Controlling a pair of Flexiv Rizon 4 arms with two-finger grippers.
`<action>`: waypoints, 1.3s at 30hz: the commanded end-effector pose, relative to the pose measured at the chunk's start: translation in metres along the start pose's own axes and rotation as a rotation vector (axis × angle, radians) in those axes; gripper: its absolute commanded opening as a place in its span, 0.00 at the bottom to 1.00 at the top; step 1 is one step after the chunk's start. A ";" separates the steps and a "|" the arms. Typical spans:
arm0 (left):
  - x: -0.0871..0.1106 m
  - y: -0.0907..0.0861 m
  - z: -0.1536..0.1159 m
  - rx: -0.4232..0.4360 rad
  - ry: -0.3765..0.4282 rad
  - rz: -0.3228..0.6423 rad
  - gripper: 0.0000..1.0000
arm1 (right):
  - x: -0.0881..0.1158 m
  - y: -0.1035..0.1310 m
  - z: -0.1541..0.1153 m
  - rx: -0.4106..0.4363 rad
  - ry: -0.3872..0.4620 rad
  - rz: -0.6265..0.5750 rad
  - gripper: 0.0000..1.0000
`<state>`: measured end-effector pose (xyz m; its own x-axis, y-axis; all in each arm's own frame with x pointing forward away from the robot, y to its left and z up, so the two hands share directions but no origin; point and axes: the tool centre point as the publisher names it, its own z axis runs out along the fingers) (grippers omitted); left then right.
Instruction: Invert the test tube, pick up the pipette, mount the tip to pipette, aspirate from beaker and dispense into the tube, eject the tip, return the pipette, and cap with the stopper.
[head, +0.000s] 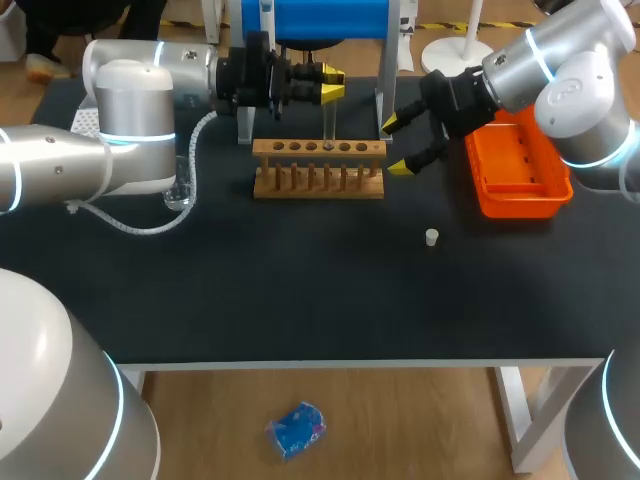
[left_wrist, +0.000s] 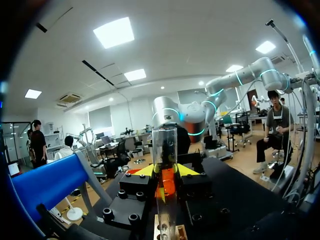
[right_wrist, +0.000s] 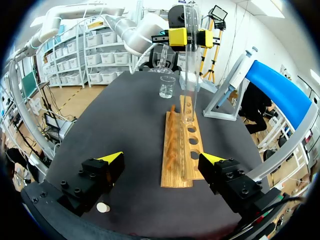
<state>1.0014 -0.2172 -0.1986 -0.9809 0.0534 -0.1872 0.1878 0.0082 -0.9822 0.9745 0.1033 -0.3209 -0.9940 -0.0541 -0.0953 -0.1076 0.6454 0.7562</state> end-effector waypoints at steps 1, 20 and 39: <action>-0.007 0.006 0.000 -0.003 0.018 -0.004 0.00 | 0.000 0.000 0.000 0.001 0.001 -0.001 1.00; -0.011 0.020 -0.003 -0.010 0.016 0.001 0.00 | 0.000 0.000 0.000 0.001 0.001 -0.001 1.00; -0.014 0.026 -0.002 -0.033 0.031 -0.001 0.00 | 0.000 0.000 0.000 0.001 0.001 -0.001 1.00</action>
<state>1.0168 -0.2166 -0.2204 -0.9792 0.0776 -0.1873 0.1908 0.0404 -0.9808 0.9745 0.1031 -0.3208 -0.9940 -0.0541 -0.0948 -0.1073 0.6455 0.7562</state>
